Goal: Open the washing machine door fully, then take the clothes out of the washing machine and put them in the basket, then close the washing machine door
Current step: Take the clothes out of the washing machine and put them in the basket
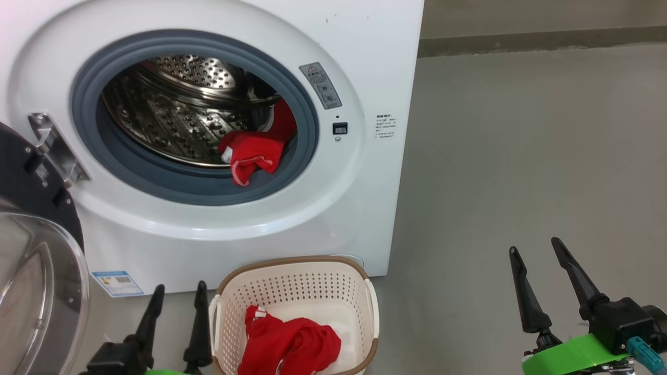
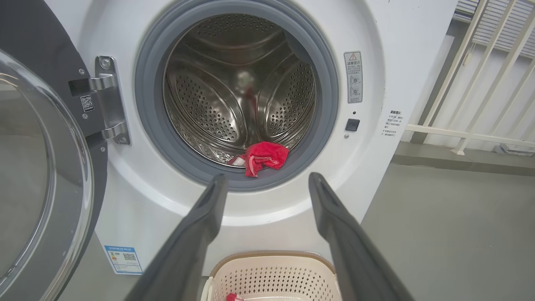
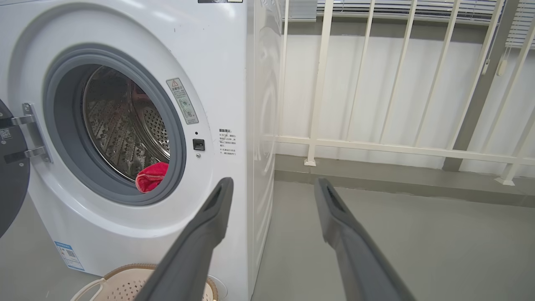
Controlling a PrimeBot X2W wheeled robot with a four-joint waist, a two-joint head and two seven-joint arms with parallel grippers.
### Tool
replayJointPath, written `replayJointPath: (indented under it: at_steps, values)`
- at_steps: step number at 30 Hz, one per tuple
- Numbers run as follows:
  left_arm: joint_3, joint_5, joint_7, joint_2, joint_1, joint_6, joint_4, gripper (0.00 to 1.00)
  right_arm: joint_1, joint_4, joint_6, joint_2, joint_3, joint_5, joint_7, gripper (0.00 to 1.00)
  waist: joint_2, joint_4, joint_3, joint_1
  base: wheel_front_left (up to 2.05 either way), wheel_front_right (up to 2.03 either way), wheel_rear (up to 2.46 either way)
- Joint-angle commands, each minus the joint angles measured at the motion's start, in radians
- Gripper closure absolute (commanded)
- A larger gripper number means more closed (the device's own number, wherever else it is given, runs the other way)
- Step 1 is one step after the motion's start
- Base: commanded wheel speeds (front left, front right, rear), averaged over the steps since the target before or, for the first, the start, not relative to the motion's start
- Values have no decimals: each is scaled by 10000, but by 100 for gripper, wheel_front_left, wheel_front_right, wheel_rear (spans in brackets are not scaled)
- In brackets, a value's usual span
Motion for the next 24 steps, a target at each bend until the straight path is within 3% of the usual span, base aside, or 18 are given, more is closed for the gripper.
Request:
replayJointPath:
  at_steps: [1,7,24]
  values:
    - [396,-49,-122,175,-534,98,-176,0,-198,-320,46,-87,279,-14,-65,0,-1,-39,121,0,0,0,0]
    - [528,-80,-122,210,-1211,181,-13,0,-368,-499,46,-87,324,-46,-65,0,-1,-137,717,0,0,0,0]
    - [492,78,-122,682,-4532,-111,1049,0,-1401,-1035,46,-87,552,-58,-65,0,-1,-418,3131,0,0,0,0]
